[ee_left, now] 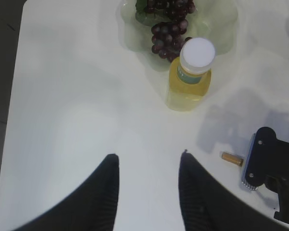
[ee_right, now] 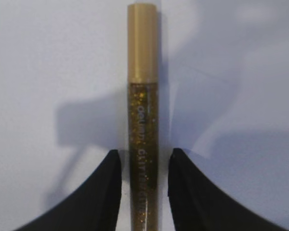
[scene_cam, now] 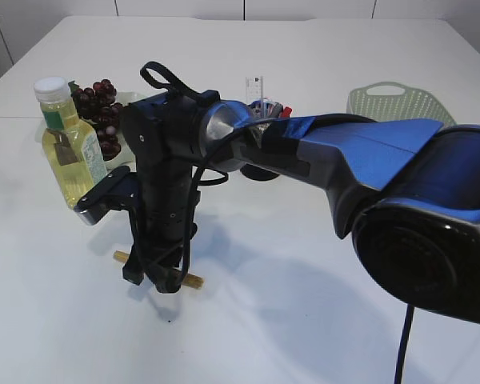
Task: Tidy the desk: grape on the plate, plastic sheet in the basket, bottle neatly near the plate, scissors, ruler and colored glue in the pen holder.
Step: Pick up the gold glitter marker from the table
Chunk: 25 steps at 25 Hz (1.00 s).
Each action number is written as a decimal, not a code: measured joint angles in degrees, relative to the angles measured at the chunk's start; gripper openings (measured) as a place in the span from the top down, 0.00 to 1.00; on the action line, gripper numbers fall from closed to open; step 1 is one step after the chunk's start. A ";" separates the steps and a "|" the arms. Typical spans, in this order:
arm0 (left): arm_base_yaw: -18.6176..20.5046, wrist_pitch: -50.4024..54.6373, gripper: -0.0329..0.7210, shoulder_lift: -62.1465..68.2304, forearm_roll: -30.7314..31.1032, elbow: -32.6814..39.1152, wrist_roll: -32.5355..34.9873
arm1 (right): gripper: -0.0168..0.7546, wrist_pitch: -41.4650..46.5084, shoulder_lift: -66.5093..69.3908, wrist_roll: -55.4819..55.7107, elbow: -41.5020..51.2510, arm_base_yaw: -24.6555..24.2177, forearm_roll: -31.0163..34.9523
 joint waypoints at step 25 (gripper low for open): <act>0.00 0.04 0.63 0.00 0.00 0.00 0.00 | 0.71 0.00 0.31 0.00 -0.09 0.00 0.00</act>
